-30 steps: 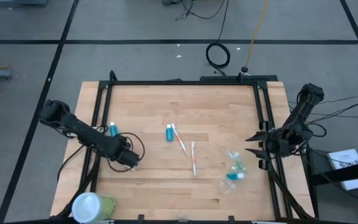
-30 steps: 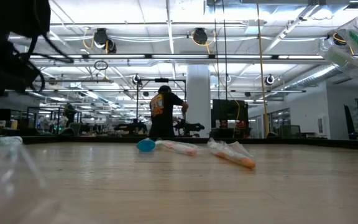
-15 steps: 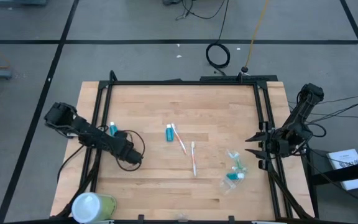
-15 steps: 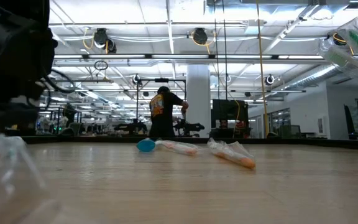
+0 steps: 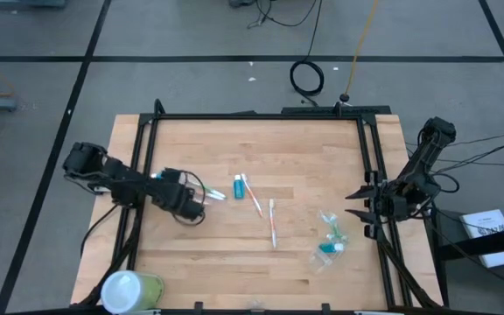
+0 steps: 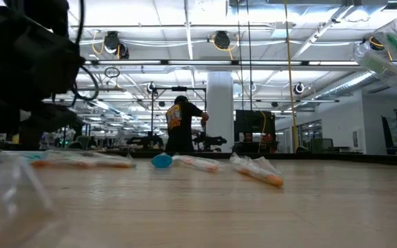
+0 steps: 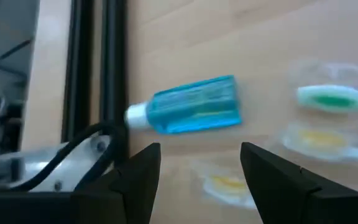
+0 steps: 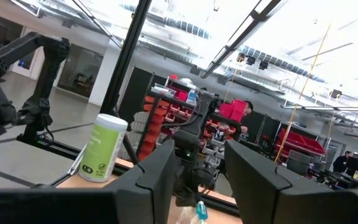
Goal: Pick & Place toothbrushing station
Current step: Adjust the toothbrushes and the mouthwash on the table
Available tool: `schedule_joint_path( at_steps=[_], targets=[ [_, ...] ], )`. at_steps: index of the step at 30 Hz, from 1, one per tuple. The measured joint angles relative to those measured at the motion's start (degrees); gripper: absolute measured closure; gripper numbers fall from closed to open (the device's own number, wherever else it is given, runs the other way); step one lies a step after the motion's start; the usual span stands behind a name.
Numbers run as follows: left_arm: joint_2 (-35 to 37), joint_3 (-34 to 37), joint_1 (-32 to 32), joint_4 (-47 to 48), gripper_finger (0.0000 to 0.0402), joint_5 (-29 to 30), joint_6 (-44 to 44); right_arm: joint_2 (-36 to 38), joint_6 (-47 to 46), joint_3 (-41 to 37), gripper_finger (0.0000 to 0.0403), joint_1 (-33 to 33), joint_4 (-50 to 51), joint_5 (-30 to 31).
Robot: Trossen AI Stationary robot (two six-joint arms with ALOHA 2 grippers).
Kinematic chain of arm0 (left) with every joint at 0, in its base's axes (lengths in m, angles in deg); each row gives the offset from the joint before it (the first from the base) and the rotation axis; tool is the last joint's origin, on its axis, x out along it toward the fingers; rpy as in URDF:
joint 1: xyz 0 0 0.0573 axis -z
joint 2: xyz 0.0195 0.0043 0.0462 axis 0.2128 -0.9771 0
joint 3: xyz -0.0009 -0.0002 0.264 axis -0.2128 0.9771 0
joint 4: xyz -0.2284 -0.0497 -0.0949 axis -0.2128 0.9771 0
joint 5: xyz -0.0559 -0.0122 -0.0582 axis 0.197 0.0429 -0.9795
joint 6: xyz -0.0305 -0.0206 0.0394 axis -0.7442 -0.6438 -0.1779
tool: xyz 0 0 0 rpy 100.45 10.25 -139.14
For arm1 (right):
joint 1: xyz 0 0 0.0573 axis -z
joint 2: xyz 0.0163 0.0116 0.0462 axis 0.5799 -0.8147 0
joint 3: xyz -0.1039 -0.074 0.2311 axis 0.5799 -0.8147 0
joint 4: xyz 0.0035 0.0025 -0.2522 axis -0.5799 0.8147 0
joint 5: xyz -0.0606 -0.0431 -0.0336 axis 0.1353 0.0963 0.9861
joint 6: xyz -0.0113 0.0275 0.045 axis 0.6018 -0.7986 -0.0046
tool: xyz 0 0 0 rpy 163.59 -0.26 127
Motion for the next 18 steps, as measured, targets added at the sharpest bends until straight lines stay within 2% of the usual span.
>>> schedule_joint_path(
  at_steps=[4, 8, 14, 18],
  targets=[
    [-0.37, -0.06, -5.84, -0.49, 0.0172, 2.53, -1.58, -0.02, 0.0, 0.0, 0.0271, 0.0, -0.09, 0.0],
    [-1.46, -0.02, -12.47, -1.23, 0.0172, 2.52, -0.88, -0.02, -0.04, 0.0, 0.0271, 0.0, -0.16, 0.0],
    [-5.32, 0.0, -20.29, -3.69, 0.0172, 4.58, 6.69, -0.01, -0.02, 0.0, 0.0271, 0.0, -0.16, -0.03],
    [-9.51, -0.04, -23.86, -7.04, 0.0172, 1.5, 13.64, -0.01, -0.06, 0.0, 0.0271, 0.0, -0.12, -0.02]
  ],
)
